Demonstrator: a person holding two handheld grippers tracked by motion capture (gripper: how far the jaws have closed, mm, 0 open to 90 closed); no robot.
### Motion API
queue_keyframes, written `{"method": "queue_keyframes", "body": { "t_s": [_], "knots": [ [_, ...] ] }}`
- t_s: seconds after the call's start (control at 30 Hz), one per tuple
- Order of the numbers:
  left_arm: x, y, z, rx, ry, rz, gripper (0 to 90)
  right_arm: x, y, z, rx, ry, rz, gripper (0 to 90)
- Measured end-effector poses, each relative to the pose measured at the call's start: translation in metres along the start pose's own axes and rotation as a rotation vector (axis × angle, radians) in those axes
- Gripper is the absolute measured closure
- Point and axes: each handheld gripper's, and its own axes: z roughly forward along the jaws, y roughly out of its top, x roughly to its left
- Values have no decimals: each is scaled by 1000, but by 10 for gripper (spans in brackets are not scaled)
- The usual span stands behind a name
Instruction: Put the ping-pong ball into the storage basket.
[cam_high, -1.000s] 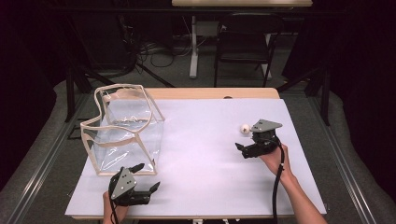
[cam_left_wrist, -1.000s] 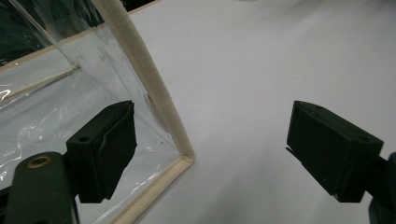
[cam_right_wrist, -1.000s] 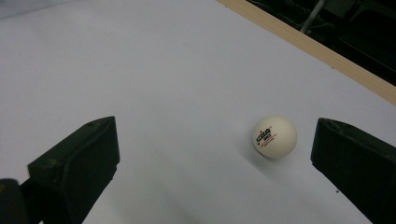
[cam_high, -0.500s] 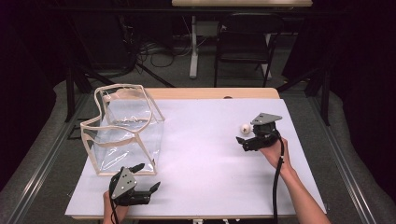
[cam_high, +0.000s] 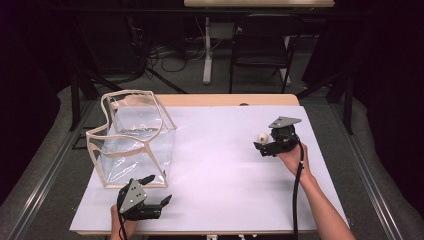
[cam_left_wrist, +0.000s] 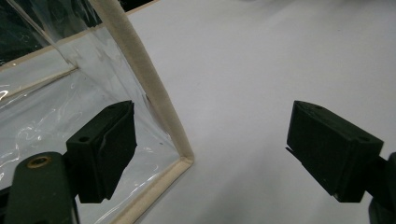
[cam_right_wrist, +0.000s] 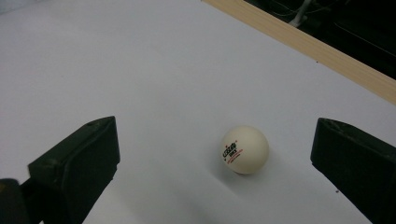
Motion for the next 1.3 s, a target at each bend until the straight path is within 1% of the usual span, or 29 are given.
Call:
{"method": "queue_keyframes", "body": {
  "t_s": [0.3,0.53,0.57,0.93,1.0,1.3],
  "knots": [
    [0,0,0,-1,0,-1,160,-8,-5,12,21,-9,22,13],
    [0,0,1,-4,-1,-1,160,-12,-8,19,30,-15,28,13],
    [0,0,1,-4,0,-2,160,-13,-9,22,31,-18,35,13],
    [0,0,1,-4,-3,-1,160,-17,-13,32,30,-26,47,11],
    [0,0,1,-2,-2,-1,160,-17,-14,34,35,-23,58,11],
    [0,0,1,-3,-2,0,160,-18,-18,44,43,-26,80,17]
  ]
}}
